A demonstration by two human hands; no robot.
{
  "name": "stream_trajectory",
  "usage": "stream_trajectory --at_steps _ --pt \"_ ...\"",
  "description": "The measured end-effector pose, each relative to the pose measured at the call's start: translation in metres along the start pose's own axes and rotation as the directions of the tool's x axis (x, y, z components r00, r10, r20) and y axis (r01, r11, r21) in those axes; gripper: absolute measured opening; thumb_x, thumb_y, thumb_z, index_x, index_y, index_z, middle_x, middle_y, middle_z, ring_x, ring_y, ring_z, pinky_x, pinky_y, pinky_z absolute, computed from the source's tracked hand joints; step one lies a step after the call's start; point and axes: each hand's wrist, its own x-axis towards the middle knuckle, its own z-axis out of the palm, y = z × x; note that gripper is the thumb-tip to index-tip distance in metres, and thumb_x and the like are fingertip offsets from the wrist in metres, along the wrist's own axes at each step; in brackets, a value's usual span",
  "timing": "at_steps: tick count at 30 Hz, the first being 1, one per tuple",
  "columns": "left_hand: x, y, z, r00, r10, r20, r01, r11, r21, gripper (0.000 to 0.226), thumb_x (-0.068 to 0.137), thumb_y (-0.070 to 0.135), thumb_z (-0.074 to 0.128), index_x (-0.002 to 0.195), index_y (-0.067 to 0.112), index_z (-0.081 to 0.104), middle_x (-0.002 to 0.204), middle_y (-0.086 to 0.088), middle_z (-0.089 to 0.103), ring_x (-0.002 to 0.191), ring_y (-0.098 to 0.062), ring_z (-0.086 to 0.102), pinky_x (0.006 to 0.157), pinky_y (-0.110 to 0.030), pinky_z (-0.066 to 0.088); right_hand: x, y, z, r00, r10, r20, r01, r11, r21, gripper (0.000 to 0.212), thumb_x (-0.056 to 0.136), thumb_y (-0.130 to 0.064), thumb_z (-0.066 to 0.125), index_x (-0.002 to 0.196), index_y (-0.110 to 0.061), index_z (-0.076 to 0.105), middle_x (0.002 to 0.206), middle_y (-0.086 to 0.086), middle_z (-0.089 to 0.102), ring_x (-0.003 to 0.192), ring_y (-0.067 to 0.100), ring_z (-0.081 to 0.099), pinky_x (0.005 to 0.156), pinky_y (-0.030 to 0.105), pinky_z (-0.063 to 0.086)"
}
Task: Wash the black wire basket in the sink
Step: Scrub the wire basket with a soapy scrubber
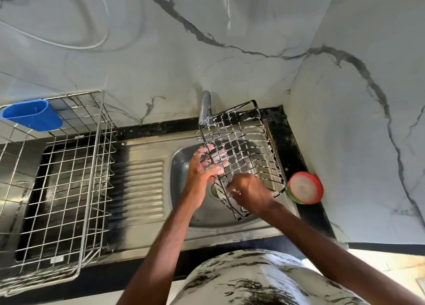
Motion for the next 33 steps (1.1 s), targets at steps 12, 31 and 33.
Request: stream_trajectory --at_steps 12,31,33 --pt "0.016 0.003 -0.014 0.992 0.117 0.038 -0.118 0.992 0.038 0.057 0.081 -0.006 0.072 0.119 0.032 0.054 0.103 -0.005 0.07 0.085 -0.013 0.077 0.071 -0.025 0.059 0.007 0.001 0.001 0.997 -0.045 -0.068 0.048 0.998 0.035 0.012 0.095 -0.012 0.067 0.096 -0.015 0.078 0.101 -0.001 0.071 0.077 0.011 0.071 0.059 0.017 0.056" --pt "0.013 -0.011 -0.029 0.964 0.175 0.2 -0.205 0.969 0.14 0.068 0.078 -0.012 0.065 0.129 -0.033 0.025 0.134 0.01 0.069 0.127 -0.027 0.065 0.106 -0.069 0.046 0.002 0.029 0.012 0.972 -0.212 0.104 0.204 0.976 0.078 0.027 0.087 0.008 0.065 0.107 -0.007 0.076 0.105 0.008 0.074 0.088 0.011 0.07 0.064 0.004 0.047" --pt "0.012 -0.01 -0.03 0.966 0.181 0.184 -0.218 0.954 0.205 0.083 0.075 -0.003 0.075 0.136 -0.031 0.024 0.139 0.005 0.066 0.132 -0.023 0.061 0.107 -0.071 0.045 0.002 0.019 0.011 0.96 -0.263 0.099 0.252 0.961 0.111 0.029 0.085 0.01 0.067 0.108 -0.005 0.076 0.105 0.009 0.074 0.085 0.005 0.064 0.062 -0.001 0.04"
